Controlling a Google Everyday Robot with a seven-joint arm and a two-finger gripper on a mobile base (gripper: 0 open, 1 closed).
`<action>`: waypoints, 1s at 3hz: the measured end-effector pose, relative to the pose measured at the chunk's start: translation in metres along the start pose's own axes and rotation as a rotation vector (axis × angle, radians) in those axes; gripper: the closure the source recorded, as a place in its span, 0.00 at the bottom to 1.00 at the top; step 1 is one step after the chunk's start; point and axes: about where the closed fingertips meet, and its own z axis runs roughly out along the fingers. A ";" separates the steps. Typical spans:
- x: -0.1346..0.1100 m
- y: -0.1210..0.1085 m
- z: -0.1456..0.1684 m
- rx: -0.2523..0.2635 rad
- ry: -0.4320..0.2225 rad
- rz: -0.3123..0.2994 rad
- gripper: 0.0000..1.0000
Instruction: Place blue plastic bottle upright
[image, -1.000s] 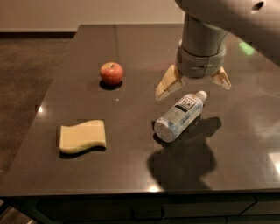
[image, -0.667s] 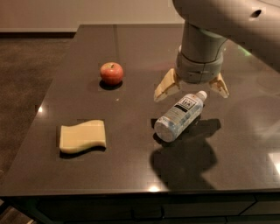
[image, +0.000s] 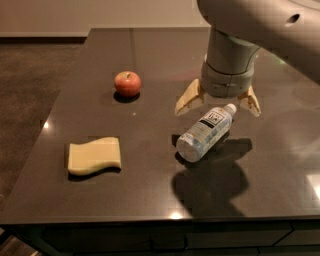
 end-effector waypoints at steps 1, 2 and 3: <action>0.003 0.004 0.005 0.010 0.032 0.102 0.00; 0.004 0.009 0.010 0.005 0.085 0.217 0.00; 0.007 0.011 0.018 -0.016 0.133 0.325 0.00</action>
Offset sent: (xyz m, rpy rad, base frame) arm -0.0047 0.0142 -0.0180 0.0666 0.1544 -0.3765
